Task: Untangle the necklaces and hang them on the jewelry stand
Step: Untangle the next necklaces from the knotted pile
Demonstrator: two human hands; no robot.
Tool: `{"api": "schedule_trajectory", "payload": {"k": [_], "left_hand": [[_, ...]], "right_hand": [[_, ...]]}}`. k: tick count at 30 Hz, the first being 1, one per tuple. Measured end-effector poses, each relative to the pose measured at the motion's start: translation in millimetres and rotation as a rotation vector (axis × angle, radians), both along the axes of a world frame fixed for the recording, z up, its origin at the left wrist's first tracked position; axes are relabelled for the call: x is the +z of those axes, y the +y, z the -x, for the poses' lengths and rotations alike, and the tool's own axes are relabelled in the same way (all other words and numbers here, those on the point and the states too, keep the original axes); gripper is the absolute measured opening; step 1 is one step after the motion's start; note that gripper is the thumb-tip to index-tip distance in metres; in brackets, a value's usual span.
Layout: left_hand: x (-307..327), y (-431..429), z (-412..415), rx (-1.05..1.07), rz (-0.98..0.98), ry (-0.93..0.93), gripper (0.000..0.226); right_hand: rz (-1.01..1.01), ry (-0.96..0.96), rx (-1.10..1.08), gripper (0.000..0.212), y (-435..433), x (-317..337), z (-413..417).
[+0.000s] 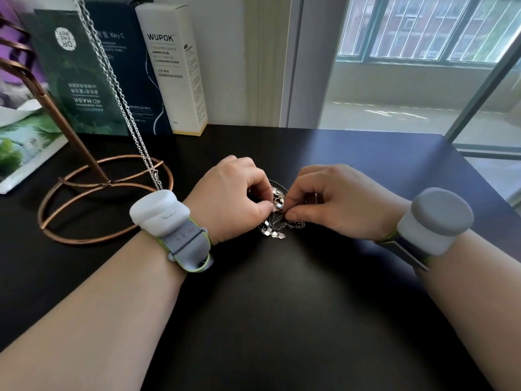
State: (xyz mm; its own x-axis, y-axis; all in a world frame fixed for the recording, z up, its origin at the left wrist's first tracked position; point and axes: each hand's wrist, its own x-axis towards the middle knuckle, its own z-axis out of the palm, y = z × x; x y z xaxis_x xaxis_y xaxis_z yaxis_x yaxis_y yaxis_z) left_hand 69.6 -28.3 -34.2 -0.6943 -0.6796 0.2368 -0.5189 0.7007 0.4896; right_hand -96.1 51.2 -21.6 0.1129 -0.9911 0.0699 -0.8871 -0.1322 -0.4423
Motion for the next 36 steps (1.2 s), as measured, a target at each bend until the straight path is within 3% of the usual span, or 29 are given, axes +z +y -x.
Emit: {"api": "schedule_trajectory", "payload": {"k": [12, 21, 25, 33, 36], "left_hand": [[1.2, 2.2, -0.6, -0.123, -0.026, 0.072, 0.012], [3.8, 4.1, -0.2, -0.142, -0.088, 0.025, 0.019], [5.5, 3.6, -1.3, -0.131, -0.116, 0.001, 0.021], [7.3, 3.5, -2.2, -0.125, -0.128, -0.035, 0.019], [8.1, 3.3, -2.3, -0.131, -0.133, -0.047, 0.019]], "right_hand": [[-0.014, -0.005, -0.055, 0.005, -0.1, 0.7, 10.0], [-0.013, 0.006, -0.01, 0.013, 2.7, 3.6, 1.9], [0.002, 0.049, -0.001, 0.006, 1.2, 1.9, -1.7], [-0.014, -0.155, -0.103, 0.008, 1.5, 3.3, 4.4], [-0.006, -0.139, -0.174, 0.011, -0.2, 2.1, 9.2]]}}
